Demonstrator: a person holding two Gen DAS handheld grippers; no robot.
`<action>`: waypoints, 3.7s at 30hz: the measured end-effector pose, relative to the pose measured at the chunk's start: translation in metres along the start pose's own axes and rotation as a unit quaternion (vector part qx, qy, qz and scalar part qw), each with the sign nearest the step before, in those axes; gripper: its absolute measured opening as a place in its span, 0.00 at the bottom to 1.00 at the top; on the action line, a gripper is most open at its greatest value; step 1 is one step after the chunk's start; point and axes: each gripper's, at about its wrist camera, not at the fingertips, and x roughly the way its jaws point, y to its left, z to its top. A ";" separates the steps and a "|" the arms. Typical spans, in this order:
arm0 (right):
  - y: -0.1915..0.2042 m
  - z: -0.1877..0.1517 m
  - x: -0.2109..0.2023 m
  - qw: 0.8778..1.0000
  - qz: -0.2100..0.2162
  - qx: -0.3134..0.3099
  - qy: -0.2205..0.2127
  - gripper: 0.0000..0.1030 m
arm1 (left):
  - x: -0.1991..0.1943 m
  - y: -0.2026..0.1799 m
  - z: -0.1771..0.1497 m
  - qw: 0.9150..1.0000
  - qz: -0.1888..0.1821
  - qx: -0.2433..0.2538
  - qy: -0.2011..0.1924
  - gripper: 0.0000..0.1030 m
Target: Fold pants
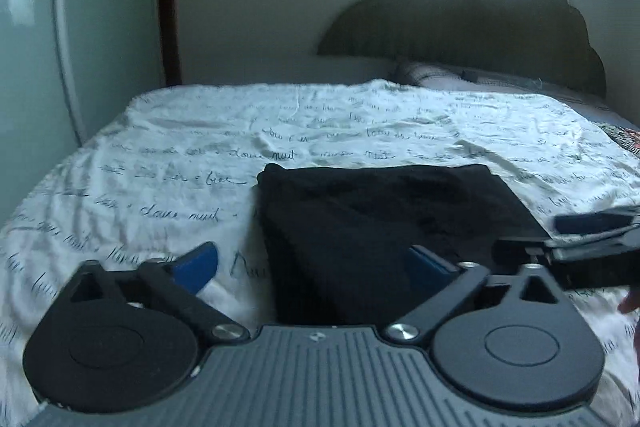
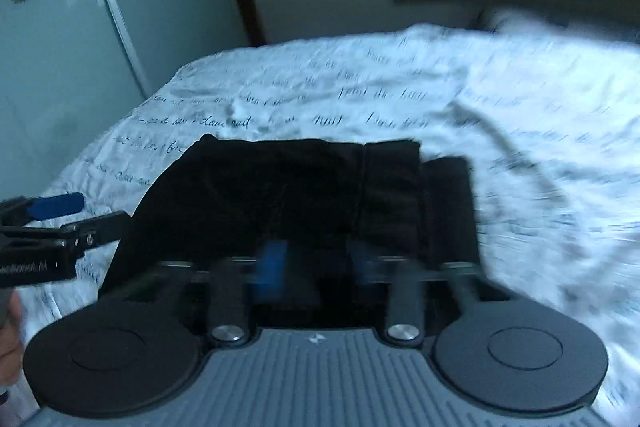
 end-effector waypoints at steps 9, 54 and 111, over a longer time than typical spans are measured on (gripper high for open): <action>0.017 -0.047 -0.055 0.998 -0.035 0.017 -0.040 1.00 | -0.019 -0.018 -0.053 0.999 0.014 0.004 0.035 1.00; 0.012 -0.038 -0.039 0.988 -0.118 -0.051 -0.087 1.00 | 0.028 0.045 -0.015 0.991 0.108 -0.054 0.062 1.00; 0.004 0.054 0.076 0.992 -0.033 -0.124 0.008 0.46 | 0.144 0.005 0.059 0.994 0.069 0.007 0.085 0.97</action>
